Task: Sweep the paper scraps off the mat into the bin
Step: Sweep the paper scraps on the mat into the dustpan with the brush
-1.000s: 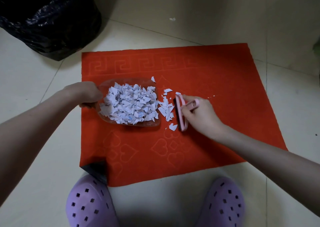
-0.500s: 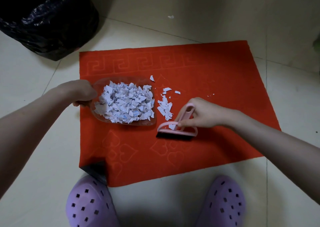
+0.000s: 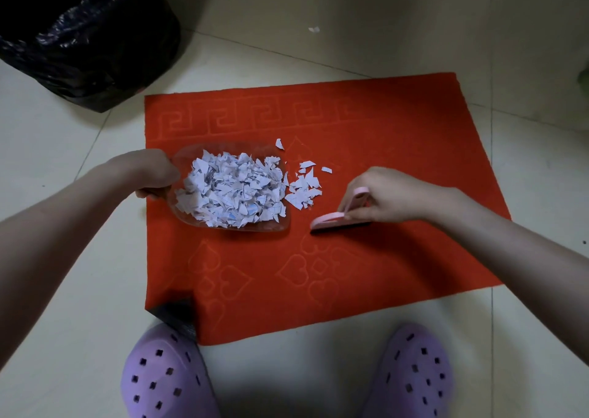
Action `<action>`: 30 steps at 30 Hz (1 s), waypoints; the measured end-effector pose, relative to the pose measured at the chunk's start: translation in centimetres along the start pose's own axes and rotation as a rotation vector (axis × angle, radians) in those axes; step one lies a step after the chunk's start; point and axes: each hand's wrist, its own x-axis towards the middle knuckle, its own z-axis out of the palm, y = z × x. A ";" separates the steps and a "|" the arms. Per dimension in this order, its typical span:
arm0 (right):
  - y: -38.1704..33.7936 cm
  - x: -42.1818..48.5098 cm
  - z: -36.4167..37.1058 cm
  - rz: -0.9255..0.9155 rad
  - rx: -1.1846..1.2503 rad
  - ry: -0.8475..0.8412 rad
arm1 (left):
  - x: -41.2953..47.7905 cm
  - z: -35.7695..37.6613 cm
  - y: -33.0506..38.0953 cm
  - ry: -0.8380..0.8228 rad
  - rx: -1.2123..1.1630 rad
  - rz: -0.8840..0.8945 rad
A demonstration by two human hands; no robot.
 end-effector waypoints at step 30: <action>1.2 -2.2 0.1 0.341 0.109 0.845 | -1.9 -0.1 1.4 -0.011 -0.035 -0.016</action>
